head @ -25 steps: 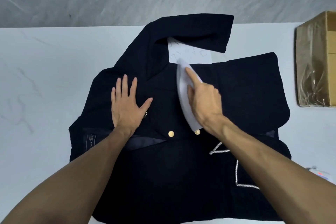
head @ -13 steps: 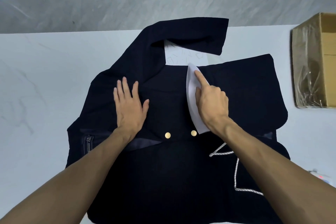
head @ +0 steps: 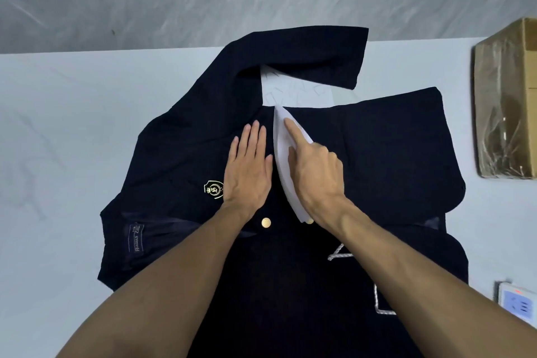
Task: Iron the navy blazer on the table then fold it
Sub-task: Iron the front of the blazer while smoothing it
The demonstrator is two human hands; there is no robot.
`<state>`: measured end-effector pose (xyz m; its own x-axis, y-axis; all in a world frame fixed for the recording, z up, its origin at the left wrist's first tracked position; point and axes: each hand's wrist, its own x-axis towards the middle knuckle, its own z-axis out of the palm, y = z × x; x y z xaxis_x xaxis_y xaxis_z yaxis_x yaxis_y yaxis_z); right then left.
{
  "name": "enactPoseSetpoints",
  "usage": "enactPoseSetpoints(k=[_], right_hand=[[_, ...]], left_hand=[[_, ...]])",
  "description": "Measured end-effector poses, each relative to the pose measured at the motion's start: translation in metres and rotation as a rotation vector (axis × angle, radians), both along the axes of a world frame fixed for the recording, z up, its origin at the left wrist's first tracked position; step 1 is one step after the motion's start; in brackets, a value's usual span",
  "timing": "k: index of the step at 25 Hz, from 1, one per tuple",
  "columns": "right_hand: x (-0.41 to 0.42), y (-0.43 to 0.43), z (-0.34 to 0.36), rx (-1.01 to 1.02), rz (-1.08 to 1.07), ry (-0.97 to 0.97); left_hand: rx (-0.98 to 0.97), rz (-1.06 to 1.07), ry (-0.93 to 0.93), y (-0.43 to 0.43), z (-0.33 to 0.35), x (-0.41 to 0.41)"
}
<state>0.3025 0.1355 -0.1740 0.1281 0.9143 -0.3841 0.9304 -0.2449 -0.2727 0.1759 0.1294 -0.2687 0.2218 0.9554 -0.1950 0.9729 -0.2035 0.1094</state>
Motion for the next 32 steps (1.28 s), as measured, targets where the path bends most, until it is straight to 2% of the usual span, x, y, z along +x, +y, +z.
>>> enactPoseSetpoints(k=[14,18,21,24,28,32], right_hand=[[0.063,0.006,0.011,-0.006,-0.085,-0.146],[0.076,0.004,0.018,-0.033,-0.187,-0.033],[0.042,-0.002,0.019,-0.04,-0.086,0.063],[0.025,-0.005,0.009,-0.016,-0.012,-0.001],[0.048,-0.012,0.006,-0.026,0.04,-0.127],[0.091,-0.015,0.012,-0.002,-0.06,-0.122]], left_hand=[[-0.046,0.019,0.009,0.002,0.004,0.0],[-0.03,0.024,0.012,0.001,0.003,0.0],[-0.027,0.012,0.028,0.0,0.002,0.001],[-0.022,0.002,0.043,0.0,0.002,0.0],[0.0,0.004,0.038,0.0,0.002,0.001],[0.012,-0.002,0.041,0.0,0.001,0.0]])
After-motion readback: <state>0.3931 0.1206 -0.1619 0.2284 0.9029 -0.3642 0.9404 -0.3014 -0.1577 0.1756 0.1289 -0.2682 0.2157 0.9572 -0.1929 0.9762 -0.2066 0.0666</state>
